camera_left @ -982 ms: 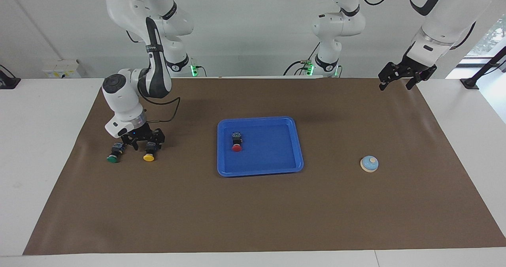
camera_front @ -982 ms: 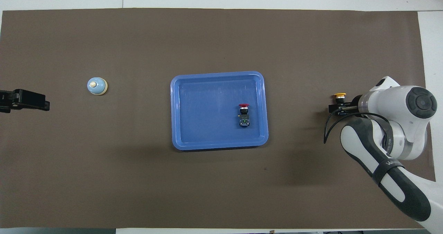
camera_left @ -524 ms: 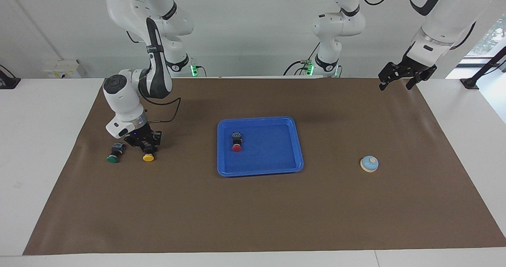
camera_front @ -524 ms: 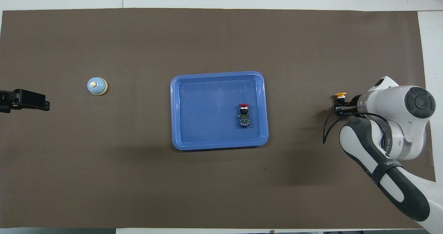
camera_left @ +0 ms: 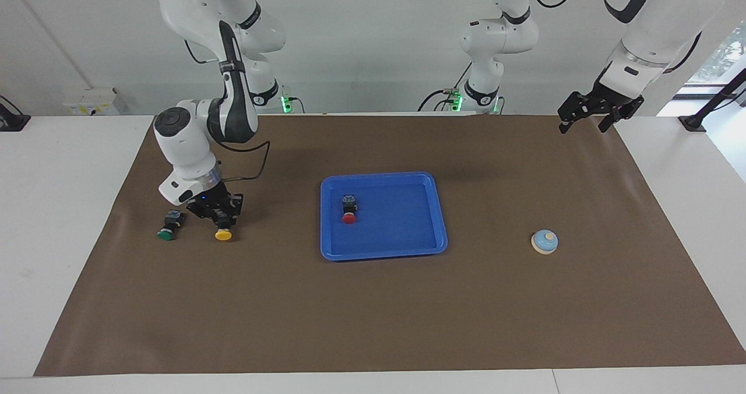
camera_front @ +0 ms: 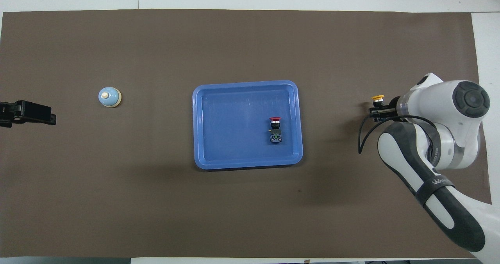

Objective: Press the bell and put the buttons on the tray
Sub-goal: 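Place the yellow button in the tray beside the red one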

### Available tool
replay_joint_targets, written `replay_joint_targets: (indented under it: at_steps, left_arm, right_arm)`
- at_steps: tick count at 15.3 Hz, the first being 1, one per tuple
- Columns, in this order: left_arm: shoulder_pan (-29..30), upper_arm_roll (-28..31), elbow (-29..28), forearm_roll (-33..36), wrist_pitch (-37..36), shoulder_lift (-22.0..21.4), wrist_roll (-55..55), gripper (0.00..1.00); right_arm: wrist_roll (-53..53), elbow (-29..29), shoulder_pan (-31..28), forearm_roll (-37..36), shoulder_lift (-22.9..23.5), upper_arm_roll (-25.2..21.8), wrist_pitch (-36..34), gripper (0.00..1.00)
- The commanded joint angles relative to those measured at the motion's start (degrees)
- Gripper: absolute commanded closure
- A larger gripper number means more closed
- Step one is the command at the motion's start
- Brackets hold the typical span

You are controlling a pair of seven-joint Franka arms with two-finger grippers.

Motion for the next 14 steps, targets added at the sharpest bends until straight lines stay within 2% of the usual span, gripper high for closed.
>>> replay_joint_targets:
  at_steps: [1, 5, 8, 10, 12, 14]
  left_arm:
    - [-0.05, 0.25, 0.14, -0.49, -0.77, -0.11, 0.67, 0.00]
    - [-0.05, 0.34, 0.14, -0.49, -0.77, -0.11, 0.67, 0.00]
    - [-0.05, 0.25, 0.14, -0.49, -0.77, -0.11, 0.67, 0.00]
    - [-0.05, 0.25, 0.14, -0.49, -0.77, -0.11, 0.67, 0.00]
    - [-0.05, 0.25, 0.14, -0.49, -0.77, -0.11, 0.67, 0.00]
    - [-0.05, 0.25, 0.14, -0.49, -0.77, -0.11, 0.67, 0.00]
  right_arm:
    - [11.24, 10.34, 6.57, 0.43, 1.29, 0.44, -10.08, 1.00]
    - [23.65, 14.32, 17.64, 0.43, 2.26, 0.44, -10.54, 1.00]
    - [29.80, 17.91, 25.20, 0.43, 3.84, 0.44, -14.48, 1.00]
    - [32.10, 22.82, 28.46, 0.51, 8.30, 0.44, -15.28, 1.00]
    - [36.13, 28.45, 32.24, 0.43, 14.71, 0.36, -14.59, 1.00]
    - [36.77, 30.14, 33.57, 0.25, 17.72, 0.36, -13.19, 1.00]
